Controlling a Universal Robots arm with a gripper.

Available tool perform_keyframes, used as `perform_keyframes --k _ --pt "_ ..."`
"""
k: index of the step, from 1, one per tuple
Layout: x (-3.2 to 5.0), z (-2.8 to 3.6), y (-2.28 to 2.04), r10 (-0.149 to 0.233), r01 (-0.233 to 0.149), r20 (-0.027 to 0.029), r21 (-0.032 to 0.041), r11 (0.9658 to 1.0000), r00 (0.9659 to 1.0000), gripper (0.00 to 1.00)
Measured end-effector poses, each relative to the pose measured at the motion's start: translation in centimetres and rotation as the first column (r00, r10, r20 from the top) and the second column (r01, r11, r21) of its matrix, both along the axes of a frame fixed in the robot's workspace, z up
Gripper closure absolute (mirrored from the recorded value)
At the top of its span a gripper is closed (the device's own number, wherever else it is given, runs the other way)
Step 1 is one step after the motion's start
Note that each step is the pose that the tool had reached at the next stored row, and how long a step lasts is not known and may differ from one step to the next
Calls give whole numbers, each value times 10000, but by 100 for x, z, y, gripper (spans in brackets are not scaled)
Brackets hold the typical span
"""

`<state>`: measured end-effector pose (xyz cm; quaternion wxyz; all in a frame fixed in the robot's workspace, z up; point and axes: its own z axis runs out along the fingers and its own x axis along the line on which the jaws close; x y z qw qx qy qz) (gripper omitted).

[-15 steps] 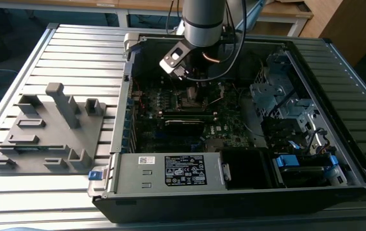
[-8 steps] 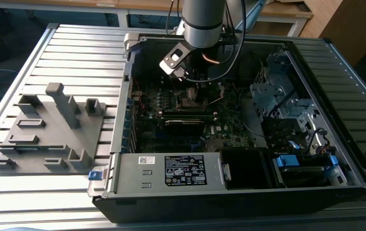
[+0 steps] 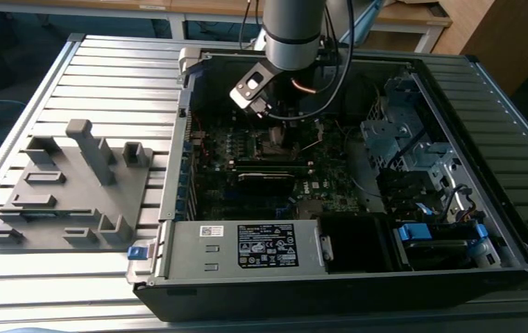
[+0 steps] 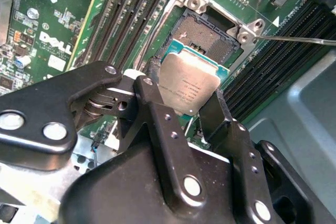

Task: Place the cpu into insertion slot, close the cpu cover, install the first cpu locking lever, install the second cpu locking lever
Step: 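Place the cpu into insertion slot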

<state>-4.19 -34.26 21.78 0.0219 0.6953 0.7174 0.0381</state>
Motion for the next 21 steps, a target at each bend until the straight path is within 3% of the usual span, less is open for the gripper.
perform_keyframes --k 21 --pt "-91 -109 0 -29 29 0 1 10000 10000 46"
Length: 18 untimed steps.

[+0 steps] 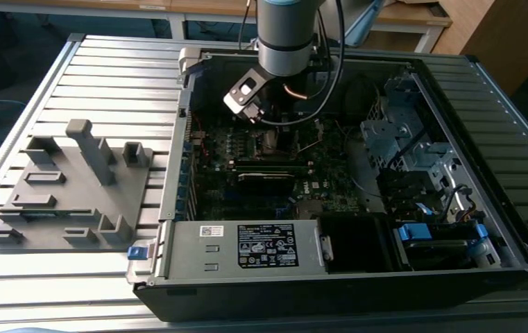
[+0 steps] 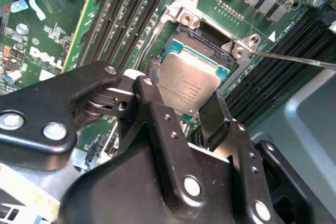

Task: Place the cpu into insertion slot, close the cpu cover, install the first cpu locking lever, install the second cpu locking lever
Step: 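Place the cpu into insertion slot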

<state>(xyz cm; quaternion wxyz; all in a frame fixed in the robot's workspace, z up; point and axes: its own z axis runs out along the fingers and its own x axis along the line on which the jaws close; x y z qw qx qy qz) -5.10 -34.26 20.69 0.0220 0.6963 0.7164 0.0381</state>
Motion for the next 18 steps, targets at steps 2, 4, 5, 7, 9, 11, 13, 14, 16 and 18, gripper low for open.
perform_keyframes --k 2,4,5,7,9,11,13,14,16,18 --pt "-2 -10 0 -10 10 0 1 10000 10000 46" --pt "-5 -23 0 -21 21 0 0 10000 10000 46" --pt "-6 -29 0 -26 26 0 0 10000 10000 46" --pt "-7 -35 0 -38 38 -1 -1 10000 10000 46" --pt "-7 -35 0 -39 39 -1 -2 10000 10000 46" --pt "-7 -35 0 -40 40 0 -1 10000 10000 46" --pt "-7 -38 1 -42 42 -75 4 10000 10000 46" --pt "-6 -38 1 -41 41 -149 2 10000 9999 46" --pt "-7 -37 0 -41 41 -181 -2 10000 9998 46" --pt "-7 -37 0 -40 40 -191 -2 10000 9998 46"
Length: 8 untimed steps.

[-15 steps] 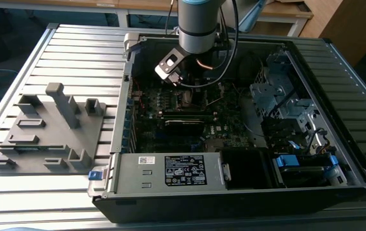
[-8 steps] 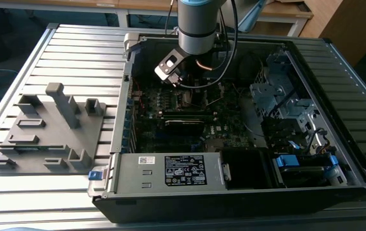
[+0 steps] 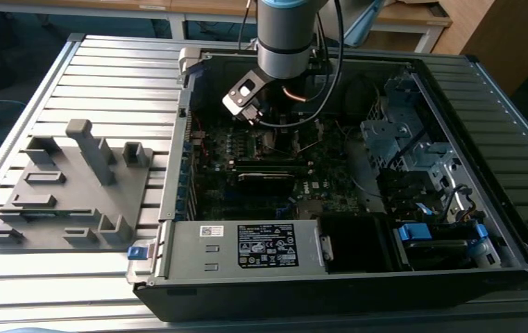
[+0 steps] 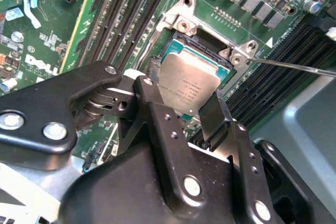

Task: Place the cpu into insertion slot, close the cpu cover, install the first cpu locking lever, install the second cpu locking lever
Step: 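Place the cpu into insertion slot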

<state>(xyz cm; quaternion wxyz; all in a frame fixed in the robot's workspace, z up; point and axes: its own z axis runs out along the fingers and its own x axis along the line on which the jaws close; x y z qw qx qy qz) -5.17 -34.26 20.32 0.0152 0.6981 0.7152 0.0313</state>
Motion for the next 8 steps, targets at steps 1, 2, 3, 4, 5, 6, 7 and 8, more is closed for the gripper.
perform_keyframes --k 1,2,3,4,5,6,7,8 --pt "0 0 0 0 0 -2 0 10000 10000 46" --pt "1 -6 1 0 0 1 5 10000 10000 46" --pt "1 -14 1 0 0 1 5 10000 10000 46" --pt "0 -22 1 -2 2 -1 3 10000 10000 46" --pt "0 -30 0 -6 6 -2 2 10000 10000 46" --pt "0 -39 0 -13 13 -2 2 10000 10000 46" --pt "0 -45 0 -29 29 -3 2 10000 10000 46" --pt "0 -50 0 -63 63 -3 1 10000 10000 46"
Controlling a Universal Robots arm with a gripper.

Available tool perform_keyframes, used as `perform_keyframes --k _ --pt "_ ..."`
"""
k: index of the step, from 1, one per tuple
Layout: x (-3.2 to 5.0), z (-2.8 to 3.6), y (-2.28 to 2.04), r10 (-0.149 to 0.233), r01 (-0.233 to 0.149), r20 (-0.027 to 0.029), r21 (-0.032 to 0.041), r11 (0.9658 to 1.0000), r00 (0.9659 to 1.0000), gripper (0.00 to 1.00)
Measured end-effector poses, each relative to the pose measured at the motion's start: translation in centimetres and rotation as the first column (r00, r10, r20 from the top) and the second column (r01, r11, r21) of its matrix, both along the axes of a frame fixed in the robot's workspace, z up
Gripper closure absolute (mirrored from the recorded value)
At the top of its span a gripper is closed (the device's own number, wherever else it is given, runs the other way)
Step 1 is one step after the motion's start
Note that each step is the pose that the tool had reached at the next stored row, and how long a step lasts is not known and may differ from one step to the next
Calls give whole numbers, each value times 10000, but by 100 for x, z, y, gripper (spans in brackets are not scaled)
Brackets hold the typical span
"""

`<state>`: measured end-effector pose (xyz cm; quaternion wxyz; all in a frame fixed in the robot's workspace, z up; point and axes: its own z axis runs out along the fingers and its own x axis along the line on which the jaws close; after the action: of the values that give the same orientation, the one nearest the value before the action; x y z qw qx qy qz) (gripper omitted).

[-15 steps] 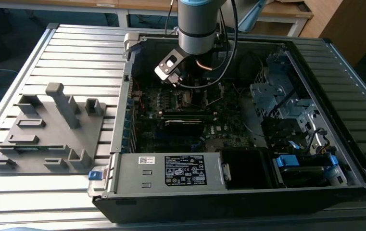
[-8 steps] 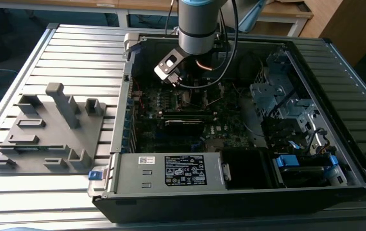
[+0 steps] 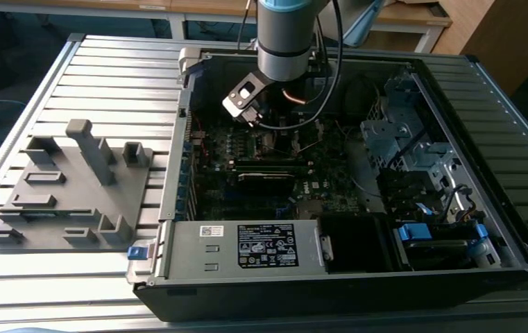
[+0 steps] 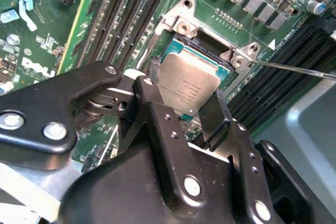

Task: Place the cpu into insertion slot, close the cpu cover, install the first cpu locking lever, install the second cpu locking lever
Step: 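Place the cpu into insertion slot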

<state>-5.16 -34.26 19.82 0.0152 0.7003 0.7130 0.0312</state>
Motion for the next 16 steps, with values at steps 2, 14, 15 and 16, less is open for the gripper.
perform_keyframes --k 2,14,15,16 --pt "0 -5 0 -69 69 -1 -1 10000 10000 46" --pt "-1 -36 17 -130 130 0 2 9999 9999 46" --pt "-1 -37 18 -130 130 0 2 9999 9999 46" --pt "-1 -38 19 -130 130 0 2 9999 9999 46"
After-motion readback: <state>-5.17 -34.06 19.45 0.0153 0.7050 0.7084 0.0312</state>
